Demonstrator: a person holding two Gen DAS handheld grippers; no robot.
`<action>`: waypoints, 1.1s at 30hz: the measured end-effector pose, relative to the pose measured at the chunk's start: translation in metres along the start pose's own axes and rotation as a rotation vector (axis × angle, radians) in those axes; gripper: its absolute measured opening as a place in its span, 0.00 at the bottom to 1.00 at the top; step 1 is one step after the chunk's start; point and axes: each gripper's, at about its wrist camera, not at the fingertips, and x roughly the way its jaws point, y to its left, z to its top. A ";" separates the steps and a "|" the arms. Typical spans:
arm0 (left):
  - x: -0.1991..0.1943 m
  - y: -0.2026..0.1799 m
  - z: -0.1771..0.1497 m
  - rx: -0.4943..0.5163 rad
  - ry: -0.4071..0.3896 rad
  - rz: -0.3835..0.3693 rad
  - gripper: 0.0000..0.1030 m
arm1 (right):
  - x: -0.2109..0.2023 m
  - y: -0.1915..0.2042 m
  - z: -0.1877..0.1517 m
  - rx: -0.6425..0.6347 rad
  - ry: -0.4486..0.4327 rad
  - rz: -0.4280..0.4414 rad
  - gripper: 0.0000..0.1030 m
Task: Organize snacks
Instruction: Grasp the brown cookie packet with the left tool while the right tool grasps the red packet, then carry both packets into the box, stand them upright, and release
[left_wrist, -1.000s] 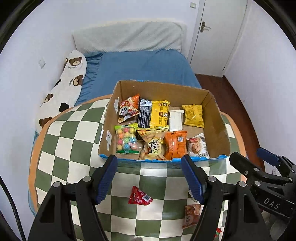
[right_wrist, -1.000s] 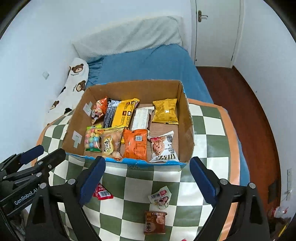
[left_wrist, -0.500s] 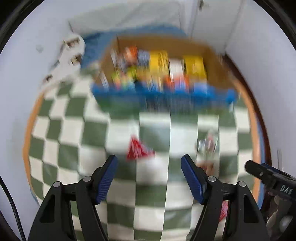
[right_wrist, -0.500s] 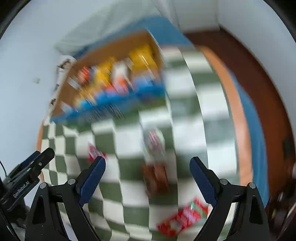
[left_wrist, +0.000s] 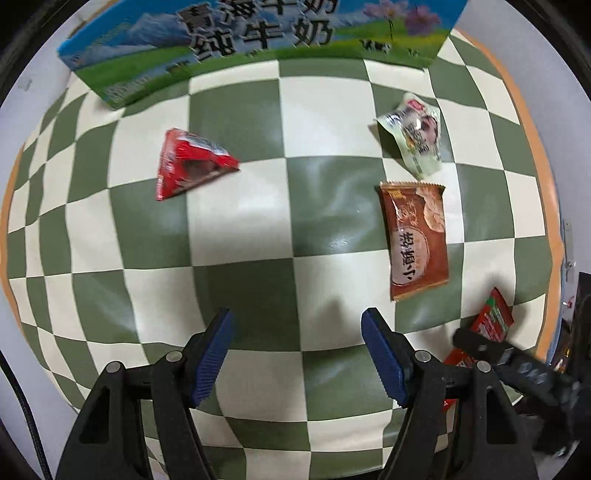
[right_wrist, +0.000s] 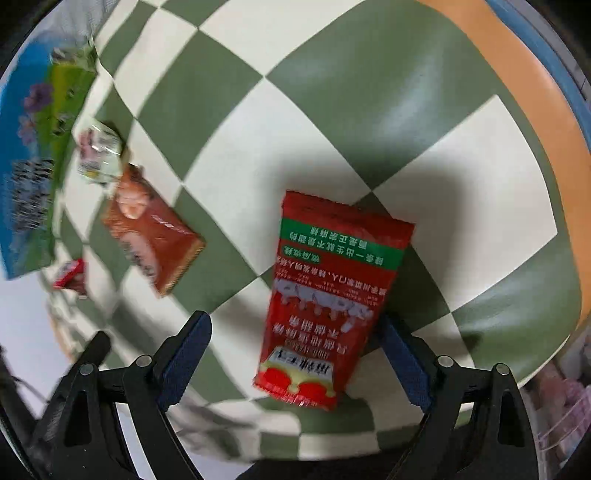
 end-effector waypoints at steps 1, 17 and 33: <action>0.003 -0.003 -0.001 -0.001 0.008 -0.015 0.67 | 0.003 0.006 0.000 -0.018 -0.013 -0.023 0.79; 0.065 -0.088 0.055 -0.018 0.165 -0.182 0.67 | -0.037 0.044 0.023 -0.423 -0.198 -0.237 0.51; 0.050 -0.001 -0.006 -0.128 0.110 -0.074 0.51 | -0.016 0.087 0.015 -0.448 -0.199 -0.250 0.56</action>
